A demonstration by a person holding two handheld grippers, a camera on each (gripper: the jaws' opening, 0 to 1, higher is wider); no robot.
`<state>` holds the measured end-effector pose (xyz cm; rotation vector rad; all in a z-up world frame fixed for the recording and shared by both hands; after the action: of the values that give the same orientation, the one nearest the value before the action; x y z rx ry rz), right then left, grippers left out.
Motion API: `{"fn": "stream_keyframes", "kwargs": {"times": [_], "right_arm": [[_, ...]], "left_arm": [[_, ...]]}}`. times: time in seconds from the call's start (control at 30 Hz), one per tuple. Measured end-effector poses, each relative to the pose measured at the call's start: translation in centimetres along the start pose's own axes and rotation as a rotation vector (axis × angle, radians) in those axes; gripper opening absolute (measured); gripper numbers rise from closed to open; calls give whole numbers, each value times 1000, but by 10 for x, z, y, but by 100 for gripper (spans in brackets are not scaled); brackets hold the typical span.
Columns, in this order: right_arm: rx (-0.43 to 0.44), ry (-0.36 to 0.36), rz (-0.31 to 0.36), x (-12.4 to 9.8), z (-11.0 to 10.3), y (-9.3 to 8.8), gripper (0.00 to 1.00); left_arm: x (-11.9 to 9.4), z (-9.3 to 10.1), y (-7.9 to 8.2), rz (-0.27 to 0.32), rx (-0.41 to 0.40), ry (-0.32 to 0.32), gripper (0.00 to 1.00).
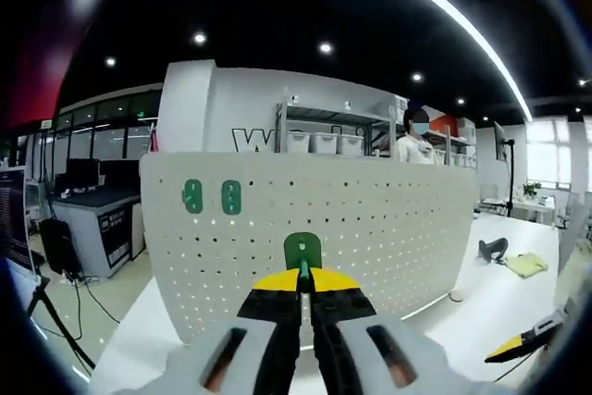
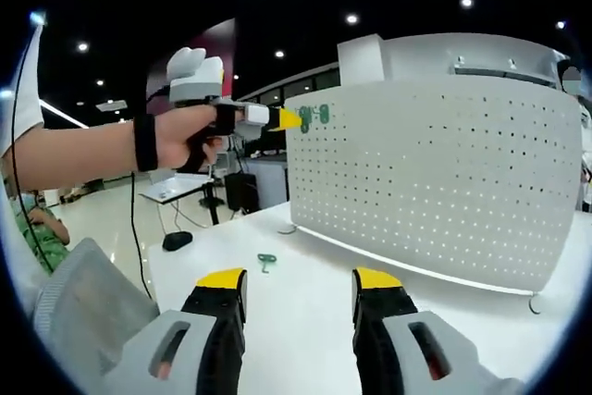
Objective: Insert the hook assembly into the mounting plate slot until the hook locks in place.
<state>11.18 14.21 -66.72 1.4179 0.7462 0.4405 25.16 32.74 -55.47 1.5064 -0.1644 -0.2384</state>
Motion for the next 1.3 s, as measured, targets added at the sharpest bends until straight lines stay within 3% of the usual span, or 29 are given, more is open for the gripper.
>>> {"fn": "stream_keyframes", "kwargs": {"times": [0.4,1.3], "right_arm": [[5,-8,-4,1,4,-2,50],[4,7,-36,-5,6,-9,50]], "left_arm": [[23,-4,11,9,49,23,2],[69,-19,27,15,35,63,2]]}}
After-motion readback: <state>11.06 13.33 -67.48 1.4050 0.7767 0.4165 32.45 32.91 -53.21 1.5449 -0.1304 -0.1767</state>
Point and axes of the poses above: the point that each gripper's makers call its tool centre point, and the gripper's own axes: x roughly forward along the fingers, z roughly to its right, y roughly out of its top, the point moved 5 cm from there along -x, roughly backward along the fingers, and after that the axes turned 1 degree about -x, right-handed, at the moved point
